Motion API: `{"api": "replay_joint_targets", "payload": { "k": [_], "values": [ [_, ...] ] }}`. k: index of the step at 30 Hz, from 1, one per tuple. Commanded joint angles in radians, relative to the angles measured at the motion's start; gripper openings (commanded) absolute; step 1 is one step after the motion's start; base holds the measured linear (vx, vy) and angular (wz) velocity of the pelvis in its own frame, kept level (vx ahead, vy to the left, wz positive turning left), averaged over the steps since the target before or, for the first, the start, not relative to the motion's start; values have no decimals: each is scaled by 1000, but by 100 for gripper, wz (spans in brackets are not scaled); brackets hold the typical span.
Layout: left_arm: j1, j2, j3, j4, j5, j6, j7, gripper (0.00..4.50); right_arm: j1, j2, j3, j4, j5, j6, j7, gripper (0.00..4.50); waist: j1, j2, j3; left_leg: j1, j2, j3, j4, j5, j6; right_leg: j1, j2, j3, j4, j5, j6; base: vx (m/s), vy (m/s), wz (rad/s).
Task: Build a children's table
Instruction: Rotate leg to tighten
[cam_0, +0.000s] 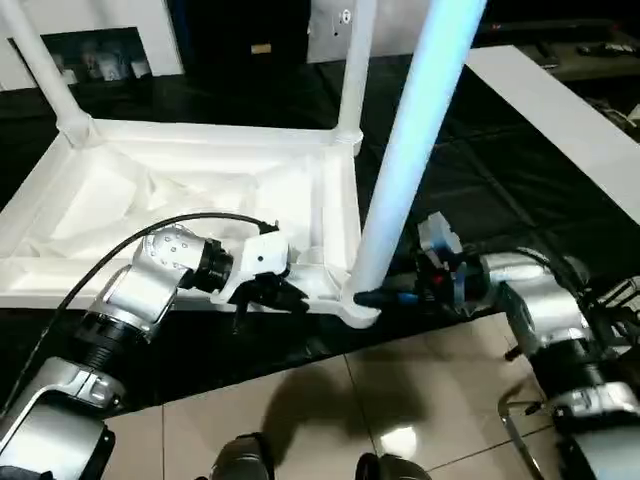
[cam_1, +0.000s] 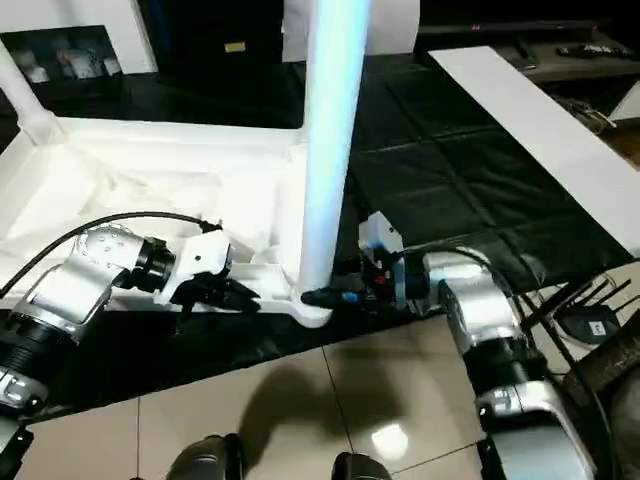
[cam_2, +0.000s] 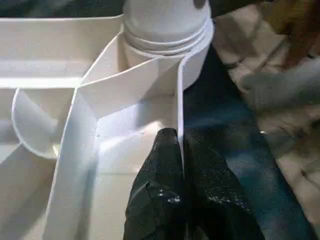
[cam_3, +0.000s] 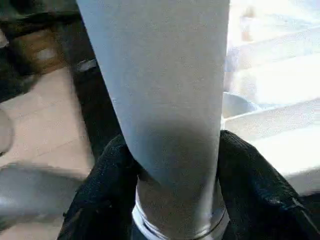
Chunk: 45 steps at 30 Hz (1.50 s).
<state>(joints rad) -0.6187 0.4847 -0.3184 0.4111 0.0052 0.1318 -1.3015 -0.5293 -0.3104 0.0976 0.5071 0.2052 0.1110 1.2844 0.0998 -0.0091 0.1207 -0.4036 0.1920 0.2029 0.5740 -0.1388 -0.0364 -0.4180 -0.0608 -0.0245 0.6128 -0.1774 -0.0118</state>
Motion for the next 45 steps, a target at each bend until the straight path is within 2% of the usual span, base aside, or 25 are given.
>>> {"api": "replay_joint_targets", "payload": {
  "k": [1, 3, 4, 5, 7, 9, 10, 11, 12, 14, 16, 18, 19, 22, 24, 26, 28, 30, 33, 36, 38, 39, 40, 41, 45],
  "values": [
    [-44, -84, 4, -39, -15, 23, 76, 0, 7, 71, 17, -18, -28, 37, -144, 199, -8, 3, -74, 37, 42, -22, -68, -279, 4, 35, -75, 36, -78, -301, -224, 0, 0, 0],
    [-59, -122, 12, -36, -8, 59, 135, 0, 18, 122, 5, -27, -50, 54, -264, 199, -16, 3, -74, 40, 41, -25, -71, -295, -12, 32, -77, 36, -82, -334, -212, 0, 0, 0],
    [-61, -125, 12, -36, -7, 63, 140, 0, 19, 127, 4, -28, -51, 55, -273, 198, -21, 2, -72, 35, 40, -27, -73, -296, -16, 35, -76, 36, -82, -338, -203, 0, 0, 0],
    [-61, -125, 12, -36, -7, 63, 140, 0, 19, 127, 4, -28, -51, 55, -273, 198, -24, 1, -74, 36, 39, -28, -73, -299, -15, 36, -76, 35, -83, -335, -198, 0, 0, 0],
    [-78, -167, 19, -27, 3, 107, 205, 0, 28, 178, -4, -41, -66, 74, -373, 196, -32, 5, -72, 37, 38, -25, -72, -290, -9, 31, -73, 38, -82, -296, -207, 0, 0, 0],
    [-92, -198, 23, -15, 13, 134, 254, 0, 31, 215, -10, -49, -72, 86, -439, 196, -39, 5, -74, 37, 36, -24, -70, -286, -7, 32, -72, 39, -83, -275, -213, 0, 0, 0],
    [-115, -252, 35, 9, 28, 178, 347, 0, 31, 278, -19, -60, -89, 98, -561, 196, -40, 5, -74, 34, 35, -26, -69, -278, -3, 37, -74, 38, -82, -271, -211, 0, 0, 0],
    [-135, -294, 45, 33, 43, 202, 427, 0, 18, 332, -36, -54, -99, 112, -671, 196, -43, 10, -71, 39, 36, -20, -70, -270, -11, 25, -68, 41, -84, -258, -215, 0, 0, 0],
    [-149, -326, 53, 51, 55, 218, 490, 0, 6, 373, -50, -48, -106, 120, -757, 196, -42, 10, -76, 39, 33, -25, -69, -271, -21, 32, -71, 38, -82, -262, -215, 0, 0, 0],
    [-161, -352, 66, 66, 64, 231, 551, 0, -10, 407, -64, -35, -114, 124, -830, 196, -44, 9, -73, 37, 33, -24, -71, -265, -19, 32, -69, 40, -84, -243, -211, 0, 0, 0],
    [-167, -374, 70, 71, 79, 239, 591, 0, -24, 444, -68, -24, -114, 104, -866, 196, -44, 10, -77, 35, 32, -24, -69, -250, -9, 38, -67, 38, -81, -192, -212, 0, 0, 0],
    [-166, -378, 71, 66, 82, 246, 595, 0, -24, 453, -70, -31, -111, 99, -873, 196, -42, 11, -78, 32, 30, -21, -66, -217, 15, 42, -65, 39, -77, -112, -218, 0, 0, 0],
    [-165, -380, 71, 61, 83, 251, 593, 0, -22, 458, -71, -39, -109, 97, -875, 252, -41, 11, -78, 32, 30, -22, -67, -208, 20, 43, -65, 38, -76, -98, -220, 0, 0, 0],
    [-148, -356, 71, 35, 87, 252, 560, 0, -6, 421, -81, -63, -111, 97, -843, 266, -42, 12, -75, 33, 32, -22, -69, -217, 30, 43, -66, 37, -78, -99, -225, 0, 0, 0],
    [-143, -346, 70, 30, 88, 248, 553, 0, 1, 400, -78, -71, -114, 92, -832, 311, -42, 13, -73, 34, 33, -23, -71, -235, 22, 43, -67, 37, -81, -138, -221, 0, 0, 0],
    [-131, -323, 67, 21, 84, 231, 527, 0, 13, 349, -71, -84, -109, 76, -774, 314, -41, 11, -73, 34, 33, -23, -71, -240, 21, 45, -68, 38, -81, -149, -215, 0, 0, 0],
    [-113, -280, 64, 15, 81, 208, 480, 0, 19, 264, -77, -94, -103, 49, -682, 333, -38, 13, -75, 32, 34, -24, -70, -217, 30, 49, -67, 36, -79, -111, -215, 0, 0, 0],
    [-105, -254, 60, 17, 83, 191, 451, 0, 17, 208, -78, -106, -88, 40, -598, 357, -41, 13, -78, 29, 32, -22, -65, -175, 53, 53, -66, 36, -71, -28, -236, 0, 0, 0],
    [-96, -227, 54, 16, 79, 153, 407, 0, 10, 153, -79, -107, -76, 38, -518, 377, -38, 12, -78, 28, 33, -19, -60, -153, 85, 55, -67, 36, -67, 15, -260, 0, 0, 0],
    [-85, -189, 48, 14, 64, 137, 335, 0, -6, 81, -71, -92, -79, 15, -418, 398, -38, 11, -76, 29, 34, -19, -59, -165, 85, 55, -68, 33, -70, -24, -269, 0, 0, 0],
    [-69, -149, 43, 18, 36, 70, 240, 0, -14, 11, -43, -81, -57, -9, -257, 398, -37, 14, -74, 32, 37, -20, -61, -185, 81, 52, -69, 31, -74, -58, -271, 0, 0, 0],
    [-64, -133, 36, 17, 29, 51, 204, 0, -18, -7, -36, -76, -48, -13, -210, 398, -34, 9, -74, 32, 38, -20, -60, -189, 80, 57, -69, 30, -72, -66, -272, 0, 0, 0],
    [-62, -123, 31, 16, 26, 40, 183, 0, -21, -16, -32, -70, -46, -20, -188, 398, -32, 12, -74, 31, 39, -19, -60, -189, 82, 55, -68, 30, -71, -66, -274, 0, 0, 0],
    [-58, -106, 22, 15, 23, 27, 151, 0, -26, -30, -24, -58, -45, -35, -152, 398, -33, 8, -74, 32, 42, -17, -60, -194, 84, 52, -68, 29, -71, -70, -276, 0, 0, 0],
    [-49, -64, -3, 11, 25, -23, 79, 0, -45, -49, -16, -20, -42, -78, -95, 398, -26, 10, -72, 37, 45, -16, -62, -213, 70, 44, -72, 30, -73, -131, -275, 0, 0, 0]
  ]
}}
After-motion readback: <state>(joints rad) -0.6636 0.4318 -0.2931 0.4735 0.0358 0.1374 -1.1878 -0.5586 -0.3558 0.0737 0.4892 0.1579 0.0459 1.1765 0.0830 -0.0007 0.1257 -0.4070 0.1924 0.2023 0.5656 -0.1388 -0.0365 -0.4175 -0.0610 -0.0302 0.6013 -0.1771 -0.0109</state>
